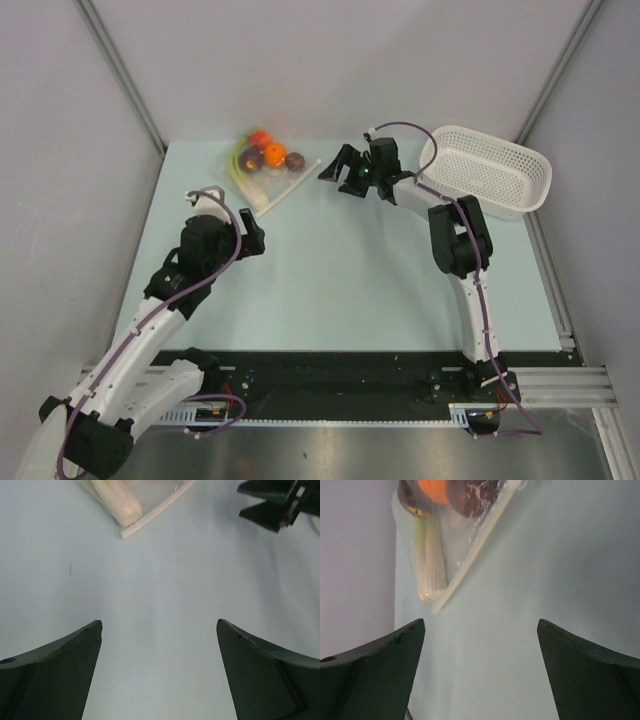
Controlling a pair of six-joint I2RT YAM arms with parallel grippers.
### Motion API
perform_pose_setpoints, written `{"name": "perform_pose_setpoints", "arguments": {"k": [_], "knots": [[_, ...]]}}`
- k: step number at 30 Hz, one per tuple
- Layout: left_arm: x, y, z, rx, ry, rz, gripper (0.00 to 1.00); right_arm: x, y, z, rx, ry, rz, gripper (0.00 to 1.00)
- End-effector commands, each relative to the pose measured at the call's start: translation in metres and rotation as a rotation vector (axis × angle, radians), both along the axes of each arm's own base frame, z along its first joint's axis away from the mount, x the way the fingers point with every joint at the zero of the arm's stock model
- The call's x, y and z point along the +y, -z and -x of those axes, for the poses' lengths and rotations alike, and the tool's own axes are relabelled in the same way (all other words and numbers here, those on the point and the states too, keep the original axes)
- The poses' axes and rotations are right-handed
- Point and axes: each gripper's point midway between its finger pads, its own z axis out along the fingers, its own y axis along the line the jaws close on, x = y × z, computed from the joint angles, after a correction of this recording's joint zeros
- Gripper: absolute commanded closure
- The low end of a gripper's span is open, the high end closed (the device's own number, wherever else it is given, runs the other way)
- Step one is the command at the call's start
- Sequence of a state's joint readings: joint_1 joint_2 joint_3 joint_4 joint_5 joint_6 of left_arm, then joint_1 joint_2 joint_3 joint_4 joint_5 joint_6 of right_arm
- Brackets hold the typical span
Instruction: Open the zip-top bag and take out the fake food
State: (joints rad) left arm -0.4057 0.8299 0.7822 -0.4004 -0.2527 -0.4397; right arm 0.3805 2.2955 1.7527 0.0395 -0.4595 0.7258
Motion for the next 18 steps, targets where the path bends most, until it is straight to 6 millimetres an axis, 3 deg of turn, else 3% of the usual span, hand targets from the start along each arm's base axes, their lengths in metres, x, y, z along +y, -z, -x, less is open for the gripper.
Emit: {"name": "perform_pose_setpoints", "arguments": {"k": [1, 2, 3, 5, 7, 8, 9, 10, 11, 14, 15, 16, 18], "knots": [[0.000, -0.008, -0.009, 0.015, 0.131, -0.153, 0.00, 0.026, 0.003, -0.035, -0.021, 0.036, -0.120, 0.00], [0.001, -0.006, -0.011, 0.024, 0.142, -0.177, 0.00, 0.032, -0.011, -0.045, -0.064, 0.036, -0.155, 0.00], [0.003, -0.003, -0.012, 0.042, 0.145, -0.193, 0.00, 0.037, 0.009, -0.047, -0.040, 0.041, -0.153, 0.00], [0.003, -0.001, -0.016, 0.057, 0.168, -0.225, 0.00, 0.047, 0.002, -0.057, -0.068, 0.039, -0.185, 0.03], [0.002, -0.001, -0.015, 0.055, 0.185, -0.238, 0.00, 0.056, 0.024, -0.062, -0.048, 0.046, -0.185, 0.05], [0.002, -0.002, -0.014, 0.050, 0.189, -0.238, 0.00, 0.061, 0.010, -0.070, -0.071, 0.049, -0.219, 0.07], [0.002, -0.003, -0.014, 0.047, 0.190, -0.239, 0.00, 0.064, 0.010, -0.074, -0.071, 0.056, -0.233, 0.09], [0.003, -0.001, -0.013, 0.051, 0.187, -0.243, 0.00, 0.066, 0.032, -0.076, -0.039, 0.067, -0.232, 0.11], [0.003, -0.001, -0.013, 0.051, 0.187, -0.243, 0.00, 0.070, 0.020, -0.082, -0.050, 0.077, -0.270, 0.14], [0.003, 0.004, -0.014, 0.059, 0.190, -0.242, 0.00, 0.076, 0.042, -0.090, -0.016, 0.122, -0.285, 0.20], [0.003, 0.005, -0.015, 0.057, 0.188, -0.242, 0.00, 0.078, 0.034, -0.095, -0.028, 0.135, -0.302, 0.21], [0.003, 0.005, -0.016, 0.057, 0.192, -0.245, 0.00, 0.080, 0.048, -0.095, 0.000, 0.148, -0.301, 0.27], [0.003, 0.005, -0.017, 0.058, 0.191, -0.251, 0.01, 0.079, 0.054, -0.095, 0.041, 0.175, -0.329, 0.38]]}}
